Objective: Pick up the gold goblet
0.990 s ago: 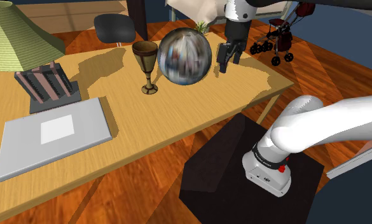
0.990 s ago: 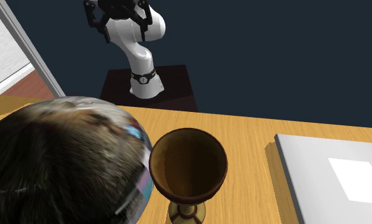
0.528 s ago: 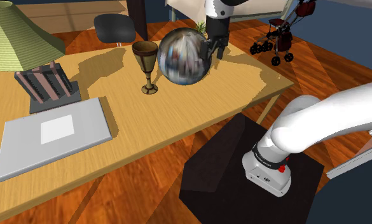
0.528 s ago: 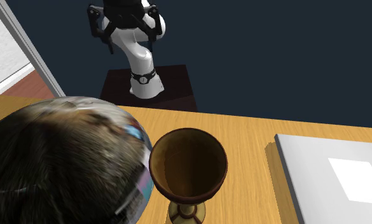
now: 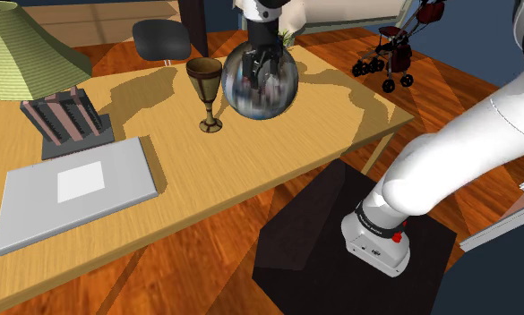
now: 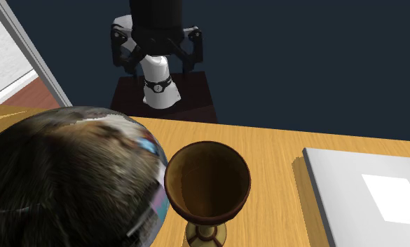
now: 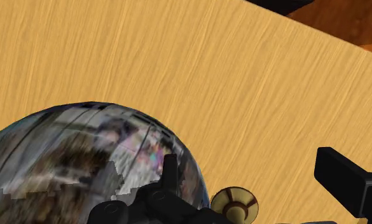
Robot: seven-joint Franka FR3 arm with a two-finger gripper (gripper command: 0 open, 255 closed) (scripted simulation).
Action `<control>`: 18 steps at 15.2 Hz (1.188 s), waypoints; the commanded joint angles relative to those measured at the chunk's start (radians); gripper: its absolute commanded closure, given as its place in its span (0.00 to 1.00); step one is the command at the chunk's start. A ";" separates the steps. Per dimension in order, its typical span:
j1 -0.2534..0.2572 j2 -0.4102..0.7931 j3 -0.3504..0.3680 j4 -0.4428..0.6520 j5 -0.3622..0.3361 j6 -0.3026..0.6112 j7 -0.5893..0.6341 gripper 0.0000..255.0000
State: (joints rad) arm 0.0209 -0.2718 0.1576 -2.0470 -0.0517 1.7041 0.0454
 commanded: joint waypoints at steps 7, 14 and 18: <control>0.035 0.305 0.067 0.321 -0.102 -0.013 0.054 0.00; 0.111 0.611 0.095 0.710 -0.223 -0.104 0.079 0.00; 0.138 0.694 0.093 0.800 -0.254 -0.113 0.081 0.00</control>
State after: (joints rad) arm 0.1550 0.4086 0.2513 -1.2560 -0.3008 1.5864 0.1245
